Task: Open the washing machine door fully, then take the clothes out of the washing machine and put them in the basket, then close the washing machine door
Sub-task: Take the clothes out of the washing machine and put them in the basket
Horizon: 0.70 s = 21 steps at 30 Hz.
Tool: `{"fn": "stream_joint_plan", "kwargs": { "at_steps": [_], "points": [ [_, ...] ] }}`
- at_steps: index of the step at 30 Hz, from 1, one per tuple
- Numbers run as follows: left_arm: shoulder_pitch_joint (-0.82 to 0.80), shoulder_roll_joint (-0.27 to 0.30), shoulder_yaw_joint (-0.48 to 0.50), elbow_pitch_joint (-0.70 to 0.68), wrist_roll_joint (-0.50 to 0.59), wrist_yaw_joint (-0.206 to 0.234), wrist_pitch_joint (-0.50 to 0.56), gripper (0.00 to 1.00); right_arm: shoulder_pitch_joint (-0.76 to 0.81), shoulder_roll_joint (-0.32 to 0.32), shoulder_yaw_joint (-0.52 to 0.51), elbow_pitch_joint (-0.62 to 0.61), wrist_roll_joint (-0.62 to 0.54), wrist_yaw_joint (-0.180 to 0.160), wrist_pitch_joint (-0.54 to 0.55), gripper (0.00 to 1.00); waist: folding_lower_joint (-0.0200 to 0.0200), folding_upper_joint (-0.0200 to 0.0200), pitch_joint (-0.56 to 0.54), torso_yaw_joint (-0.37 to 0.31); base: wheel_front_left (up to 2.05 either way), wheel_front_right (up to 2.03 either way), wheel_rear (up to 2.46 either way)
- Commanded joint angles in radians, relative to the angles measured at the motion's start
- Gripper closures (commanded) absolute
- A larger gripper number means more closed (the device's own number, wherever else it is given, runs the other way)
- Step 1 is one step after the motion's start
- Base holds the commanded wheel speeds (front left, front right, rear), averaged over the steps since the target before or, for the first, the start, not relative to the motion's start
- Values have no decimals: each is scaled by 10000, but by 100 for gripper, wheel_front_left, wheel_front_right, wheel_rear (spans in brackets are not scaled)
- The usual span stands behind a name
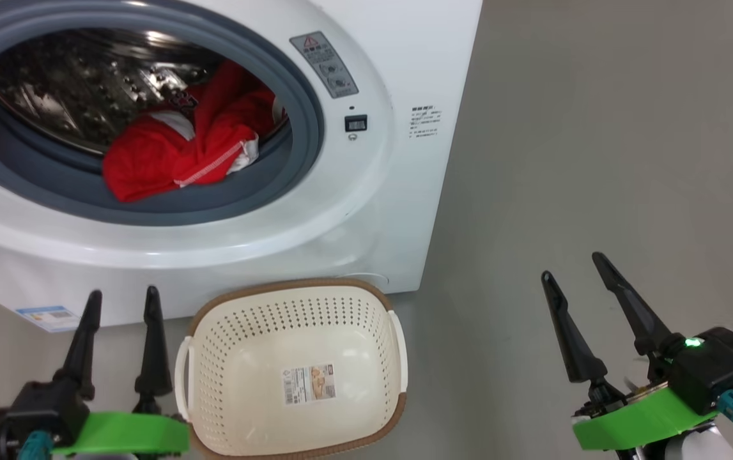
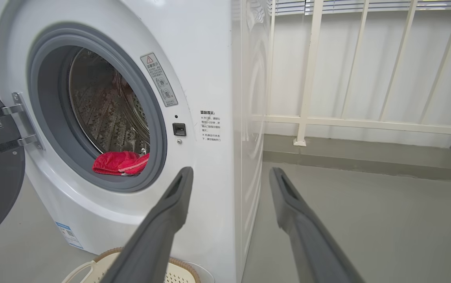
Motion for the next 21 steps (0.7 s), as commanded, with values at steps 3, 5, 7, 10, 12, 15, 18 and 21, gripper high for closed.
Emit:
{"fn": "stream_joint_plan", "kwargs": {
  "at_steps": [3,5,7,10,12,15,18,21],
  "points": [
    [-743,71,363,-257,216,173,-120,0,-495,-63,171,-353,-104,62,-63,0,0,0,408,47,0,0,0],
    [-978,55,352,-224,238,195,-120,0,-591,-66,158,-371,-108,62,-63,0,0,0,560,42,0,0,0],
    [-1232,44,343,-165,256,202,-120,0,-688,-50,113,-396,-118,62,-63,0,0,0,737,31,0,0,0],
    [-1684,29,304,-92,282,177,-120,0,-829,-28,65,-467,-142,62,-63,0,0,0,1031,9,0,0,0],
    [-1976,10,275,-67,274,192,-120,0,-898,-2,45,-505,-152,62,-63,0,0,0,1237,-7,0,0,0],
    [-2527,-5,290,163,238,157,-120,0,-1022,35,9,-576,-147,62,-63,0,0,0,1565,-35,0,0,0],
    [-3095,-20,276,443,231,141,-120,0,-1156,55,10,-618,-161,62,-63,0,0,0,1875,-73,0,0,0],
    [-3706,-17,319,787,254,116,-120,0,-1308,59,32,-655,-168,62,-63,0,0,0,2179,-131,0,0,0]
  ]
}}
